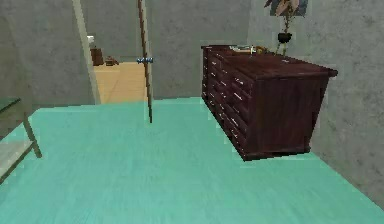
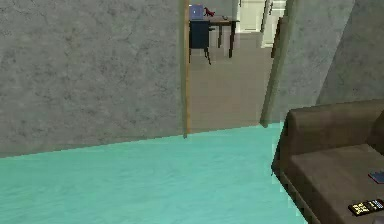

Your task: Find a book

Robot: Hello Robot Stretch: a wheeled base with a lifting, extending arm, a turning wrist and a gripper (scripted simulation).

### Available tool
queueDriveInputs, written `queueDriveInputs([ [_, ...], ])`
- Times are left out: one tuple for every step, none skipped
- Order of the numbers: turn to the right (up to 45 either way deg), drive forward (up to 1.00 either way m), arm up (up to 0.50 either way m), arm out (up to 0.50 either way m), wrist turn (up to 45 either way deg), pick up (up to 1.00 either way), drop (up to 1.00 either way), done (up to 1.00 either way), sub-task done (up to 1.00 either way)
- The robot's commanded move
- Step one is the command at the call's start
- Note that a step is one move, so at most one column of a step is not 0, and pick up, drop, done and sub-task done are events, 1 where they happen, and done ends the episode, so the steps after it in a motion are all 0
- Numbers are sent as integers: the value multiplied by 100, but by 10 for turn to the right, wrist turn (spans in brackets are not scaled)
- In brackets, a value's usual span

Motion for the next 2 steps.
queueDriveInputs([
  [0,100,0,0,0,0,0,0,0],
  [-30,0,0,0,0,0,0,0,0],
])
